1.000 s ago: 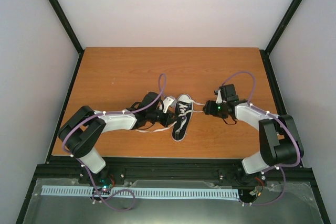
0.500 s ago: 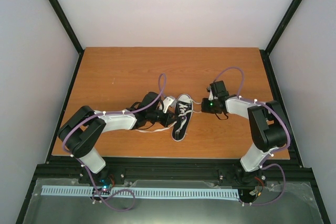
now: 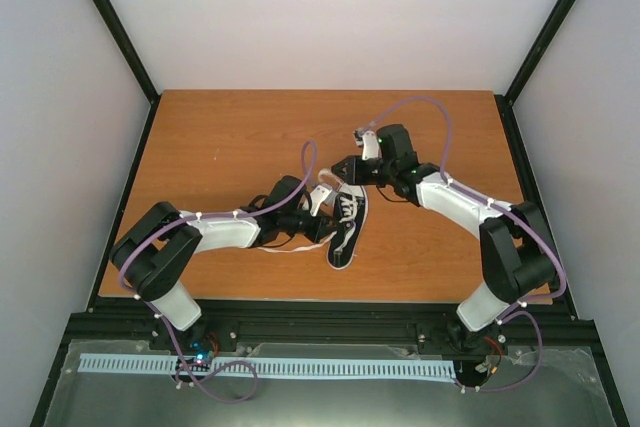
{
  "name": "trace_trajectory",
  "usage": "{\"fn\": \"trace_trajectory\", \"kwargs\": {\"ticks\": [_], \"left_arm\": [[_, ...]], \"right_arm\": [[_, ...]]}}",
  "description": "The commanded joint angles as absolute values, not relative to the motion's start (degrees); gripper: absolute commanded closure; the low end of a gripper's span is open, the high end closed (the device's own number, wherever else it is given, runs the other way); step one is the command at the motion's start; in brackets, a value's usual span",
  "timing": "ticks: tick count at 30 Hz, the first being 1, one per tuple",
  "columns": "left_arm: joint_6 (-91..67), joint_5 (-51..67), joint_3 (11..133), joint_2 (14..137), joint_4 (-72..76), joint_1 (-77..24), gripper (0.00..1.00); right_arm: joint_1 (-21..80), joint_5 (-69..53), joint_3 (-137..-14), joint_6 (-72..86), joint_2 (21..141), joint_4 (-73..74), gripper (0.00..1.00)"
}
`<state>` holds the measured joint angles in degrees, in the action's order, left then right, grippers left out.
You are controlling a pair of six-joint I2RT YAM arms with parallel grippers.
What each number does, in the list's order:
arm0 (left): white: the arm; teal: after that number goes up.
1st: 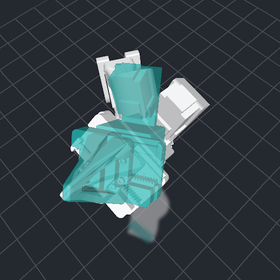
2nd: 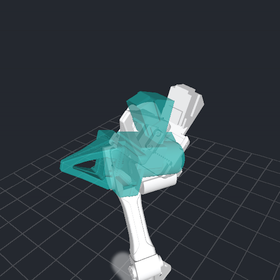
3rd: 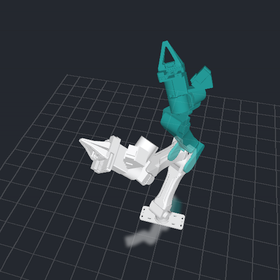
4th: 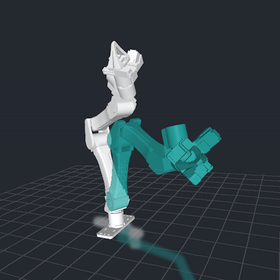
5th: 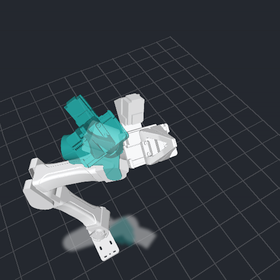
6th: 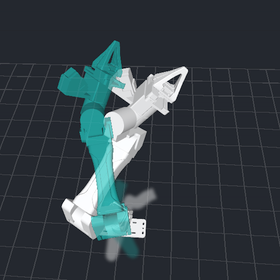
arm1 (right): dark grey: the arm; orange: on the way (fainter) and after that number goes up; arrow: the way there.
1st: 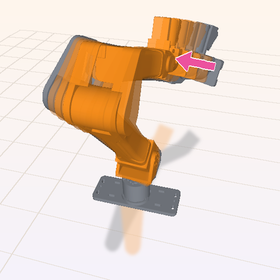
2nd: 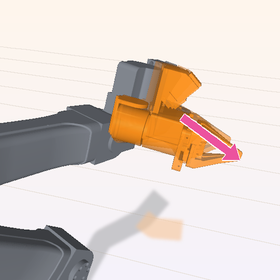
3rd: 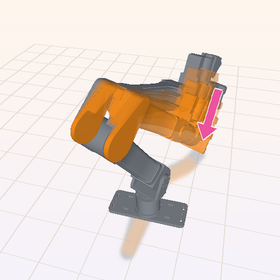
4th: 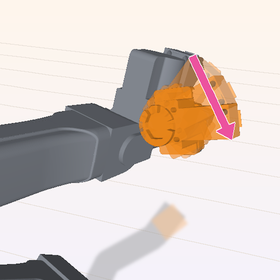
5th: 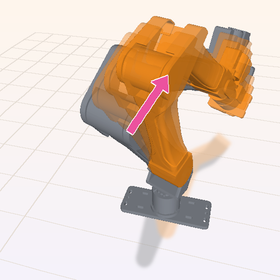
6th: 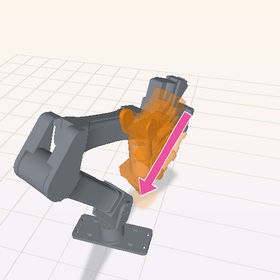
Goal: Tie the shoes
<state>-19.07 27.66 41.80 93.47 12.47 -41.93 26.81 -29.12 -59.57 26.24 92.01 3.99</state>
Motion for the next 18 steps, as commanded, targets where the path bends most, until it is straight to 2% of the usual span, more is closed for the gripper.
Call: {"fn": "trace_trajectory", "kwargs": {"ticks": [1, 3, 8, 14, 18], "left_arm": [[-17.40, 27.94, 41.25, 91.85, 15.53, -42.27, 0.99], [-17.40, 27.88, 41.29, 91.93, 15.47, -42.28, 0.99], [-17.64, 28.08, 41.33, 91.99, 15.77, -42.27, 0.99], [-20.63, 28.80, 42.49, 92.58, 16.03, -42.28, 0.99], [-23.79, 29.34, 43.27, 92.67, 16.79, -42.24, 0.99]], "right_arm": [[27.33, -29.29, -57.69, 29.57, 92.30, 2.06, 0.65], [26.98, -27.65, -56.56, 29.77, 91.19, 2.29, 0.43], [23.88, -23.52, -53.20, 29.52, 85.33, 4.17, 0.26], [21.66, -25.14, -45.50, 27.00, 78.11, 4.16, 0.24], [22.10, -27.50, -36.31, 34.43, 73.48, -0.05, 0.27]]}}
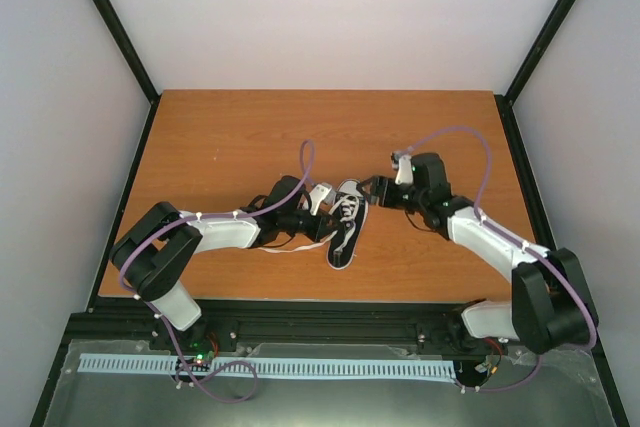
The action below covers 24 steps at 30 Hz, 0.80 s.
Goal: Tie the shoes
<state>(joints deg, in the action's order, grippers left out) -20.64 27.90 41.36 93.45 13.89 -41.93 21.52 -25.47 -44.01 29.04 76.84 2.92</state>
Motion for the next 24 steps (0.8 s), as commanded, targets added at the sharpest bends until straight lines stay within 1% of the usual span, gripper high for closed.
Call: {"fn": "trace_trajectory", "kwargs": {"ticks": [1, 3, 6, 11, 14, 17, 24], "left_arm": [[-24.22, 29.55, 43.44, 92.59, 16.79, -42.27, 0.99], [-24.79, 29.83, 43.92, 92.45, 16.58, -42.27, 0.99], [-24.93, 30.20, 44.95, 92.86, 15.73, -42.28, 0.99], [-25.15, 30.75, 45.70, 94.03, 15.93, -42.36, 0.99], [-25.91, 31.42, 46.28, 94.71, 15.89, -42.36, 0.99], [-26.76, 31.94, 47.71, 95.47, 14.62, -42.34, 0.99], [-28.22, 31.91, 49.46, 96.97, 12.96, -42.36, 0.99]], "right_arm": [[22.91, -27.63, -33.61, 36.80, 71.81, -2.26, 0.28], [25.40, -26.79, -29.82, 41.32, 68.76, -5.77, 0.31], [29.10, -24.87, -25.86, 46.37, 66.63, -9.33, 0.39], [31.87, -23.02, -21.40, 52.84, 64.57, -15.36, 0.41], [33.30, -23.48, -22.15, 50.25, 64.53, -17.34, 0.45], [35.45, -22.41, -23.45, 45.69, 64.87, -15.68, 0.48], [37.97, -21.09, -22.22, 41.02, 67.38, -16.84, 0.53]]}}
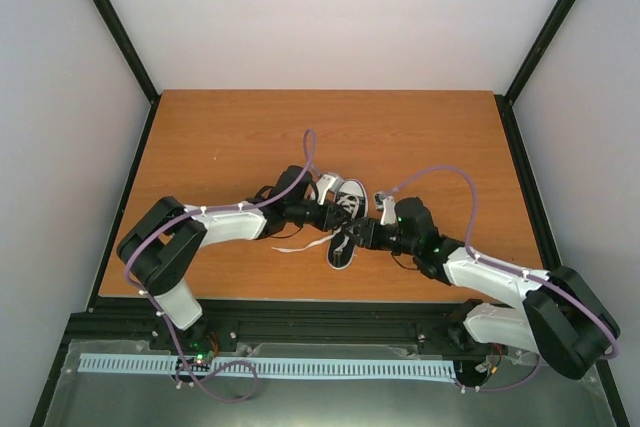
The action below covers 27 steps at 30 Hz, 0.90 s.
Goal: Tie the shoes
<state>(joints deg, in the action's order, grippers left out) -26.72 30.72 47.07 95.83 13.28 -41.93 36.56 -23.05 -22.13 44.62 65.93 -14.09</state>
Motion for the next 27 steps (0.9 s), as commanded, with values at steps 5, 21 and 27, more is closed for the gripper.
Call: {"fn": "trace_trajectory", "kwargs": {"ticks": [5, 21, 27], "left_arm": [[-28.43, 32.07, 49.44, 97.29, 12.86, -42.45, 0.99], [-28.48, 32.25, 50.42, 98.30, 11.58, -42.62, 0.99], [-28.48, 32.63, 50.62, 98.78, 11.43, -42.63, 0.99]], "right_arm": [[38.60, -19.49, -23.30, 39.20, 70.92, -19.54, 0.56], [39.74, -17.08, -26.40, 34.36, 79.01, -23.51, 0.72], [40.06, -15.99, -26.53, 33.25, 80.39, -25.49, 0.79]]}}
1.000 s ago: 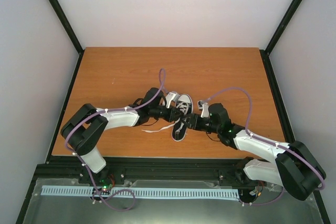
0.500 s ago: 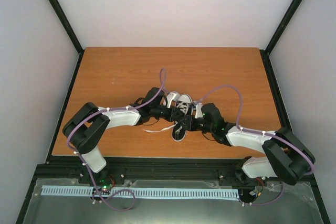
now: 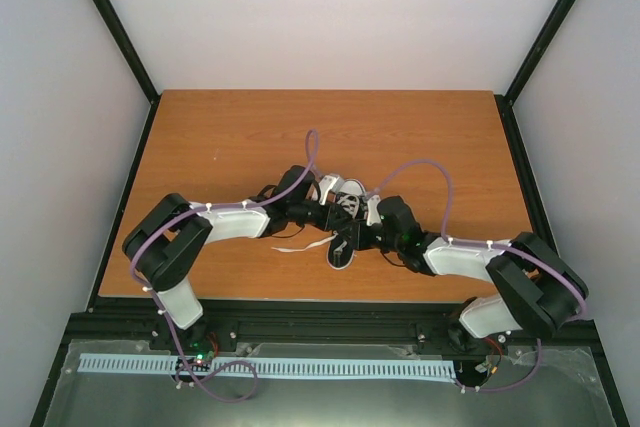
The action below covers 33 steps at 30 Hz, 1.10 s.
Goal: Tie the shoes
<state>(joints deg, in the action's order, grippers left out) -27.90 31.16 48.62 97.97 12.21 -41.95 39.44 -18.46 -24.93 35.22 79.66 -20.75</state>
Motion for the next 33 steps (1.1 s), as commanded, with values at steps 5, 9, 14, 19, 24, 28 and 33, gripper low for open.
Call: {"fn": "trace_trajectory", "kwargs": {"ticks": [5, 9, 14, 19, 24, 28, 33], "left_arm": [[-28.12, 32.16, 50.45, 98.46, 11.01, -42.64, 0.95], [-26.23, 29.93, 50.65, 97.30, 8.03, -42.56, 0.67], [-22.69, 25.39, 49.61, 93.24, 3.28, -39.51, 0.48], [-18.09, 19.93, 50.79, 94.58, -2.90, -36.92, 0.45], [-16.08, 18.09, 52.02, 98.67, -5.28, -36.80, 0.46], [-16.08, 18.17, 52.64, 100.63, -4.96, -36.83, 0.52], [-15.67, 17.98, 53.60, 101.97, -4.49, -36.82, 0.55]], "right_arm": [[40.17, -14.92, -26.65, 33.06, 80.44, -25.43, 0.97], [40.17, -14.10, -26.44, 33.37, 79.91, -24.68, 0.97], [40.17, -13.89, -26.15, 33.79, 79.73, -24.39, 0.97], [40.16, -13.80, -25.93, 33.67, 79.74, -24.26, 0.97], [40.19, -14.32, -26.12, 33.65, 79.86, -24.26, 0.97], [40.17, -14.56, -25.99, 33.75, 79.74, -24.43, 0.97], [40.17, -14.67, -25.70, 33.66, 79.56, -24.43, 0.97]]}}
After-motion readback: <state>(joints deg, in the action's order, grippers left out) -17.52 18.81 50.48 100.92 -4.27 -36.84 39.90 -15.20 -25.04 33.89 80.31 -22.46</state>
